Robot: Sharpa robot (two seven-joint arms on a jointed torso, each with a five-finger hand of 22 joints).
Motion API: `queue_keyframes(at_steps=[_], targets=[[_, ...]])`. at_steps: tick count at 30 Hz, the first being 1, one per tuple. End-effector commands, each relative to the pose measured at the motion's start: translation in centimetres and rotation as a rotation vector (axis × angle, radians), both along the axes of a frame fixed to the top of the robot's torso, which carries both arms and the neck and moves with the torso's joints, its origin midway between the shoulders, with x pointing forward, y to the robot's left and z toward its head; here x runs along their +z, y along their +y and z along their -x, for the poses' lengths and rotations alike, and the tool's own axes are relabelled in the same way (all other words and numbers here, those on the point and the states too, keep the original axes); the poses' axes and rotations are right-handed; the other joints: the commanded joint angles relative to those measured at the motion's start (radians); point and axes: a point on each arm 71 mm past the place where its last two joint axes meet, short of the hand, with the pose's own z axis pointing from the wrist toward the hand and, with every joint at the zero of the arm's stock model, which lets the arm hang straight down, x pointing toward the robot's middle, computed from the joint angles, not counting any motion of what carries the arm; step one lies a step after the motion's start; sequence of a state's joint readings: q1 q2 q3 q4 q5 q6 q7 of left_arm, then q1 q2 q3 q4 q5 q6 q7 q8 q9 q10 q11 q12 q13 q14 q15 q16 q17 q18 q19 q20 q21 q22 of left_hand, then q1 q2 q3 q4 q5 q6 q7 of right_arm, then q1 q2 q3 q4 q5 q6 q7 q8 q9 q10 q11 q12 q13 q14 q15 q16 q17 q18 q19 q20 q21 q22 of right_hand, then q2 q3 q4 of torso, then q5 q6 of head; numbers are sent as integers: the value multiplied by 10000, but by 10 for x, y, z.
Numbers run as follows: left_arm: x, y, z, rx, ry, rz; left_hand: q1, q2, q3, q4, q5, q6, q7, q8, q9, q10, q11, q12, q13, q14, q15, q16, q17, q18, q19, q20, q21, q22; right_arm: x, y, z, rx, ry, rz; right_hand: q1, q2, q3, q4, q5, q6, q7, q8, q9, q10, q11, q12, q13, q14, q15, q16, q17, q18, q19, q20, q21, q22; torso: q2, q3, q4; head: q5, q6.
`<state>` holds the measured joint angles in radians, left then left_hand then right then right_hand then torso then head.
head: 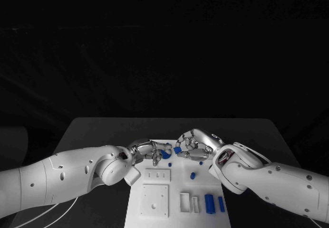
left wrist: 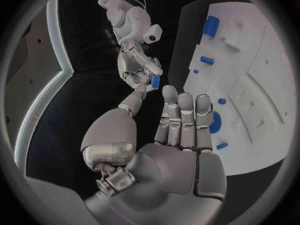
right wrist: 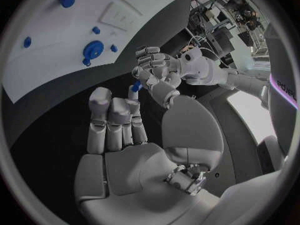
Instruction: Assemble the parts on the task board
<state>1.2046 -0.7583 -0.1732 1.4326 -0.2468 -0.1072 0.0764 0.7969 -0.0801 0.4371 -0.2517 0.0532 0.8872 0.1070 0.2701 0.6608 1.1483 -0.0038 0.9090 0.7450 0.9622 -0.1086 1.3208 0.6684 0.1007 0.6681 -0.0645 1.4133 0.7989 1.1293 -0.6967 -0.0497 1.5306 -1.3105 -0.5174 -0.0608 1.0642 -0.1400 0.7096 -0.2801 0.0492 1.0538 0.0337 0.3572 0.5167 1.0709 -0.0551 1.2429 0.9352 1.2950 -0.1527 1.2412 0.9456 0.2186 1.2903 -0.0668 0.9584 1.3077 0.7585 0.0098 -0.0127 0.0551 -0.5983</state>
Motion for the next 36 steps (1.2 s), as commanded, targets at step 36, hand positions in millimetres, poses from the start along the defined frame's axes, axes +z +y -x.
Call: queue_keyframes(at_steps=[36], targets=[[-2,-14,5,-474,-129,76,-753,452,-223,362,181,722,-245,673,508,85,-247,-20,-94,7,-94,53,-47,7,-88,-1375,-6,-114,-2,10,3,41,405,-303,-90,-131,377,154,12,696,214,136,460,110,11,-94,15,51,-59,16,10,432,141,-41,21,95,1,11,-2,-50,0]])
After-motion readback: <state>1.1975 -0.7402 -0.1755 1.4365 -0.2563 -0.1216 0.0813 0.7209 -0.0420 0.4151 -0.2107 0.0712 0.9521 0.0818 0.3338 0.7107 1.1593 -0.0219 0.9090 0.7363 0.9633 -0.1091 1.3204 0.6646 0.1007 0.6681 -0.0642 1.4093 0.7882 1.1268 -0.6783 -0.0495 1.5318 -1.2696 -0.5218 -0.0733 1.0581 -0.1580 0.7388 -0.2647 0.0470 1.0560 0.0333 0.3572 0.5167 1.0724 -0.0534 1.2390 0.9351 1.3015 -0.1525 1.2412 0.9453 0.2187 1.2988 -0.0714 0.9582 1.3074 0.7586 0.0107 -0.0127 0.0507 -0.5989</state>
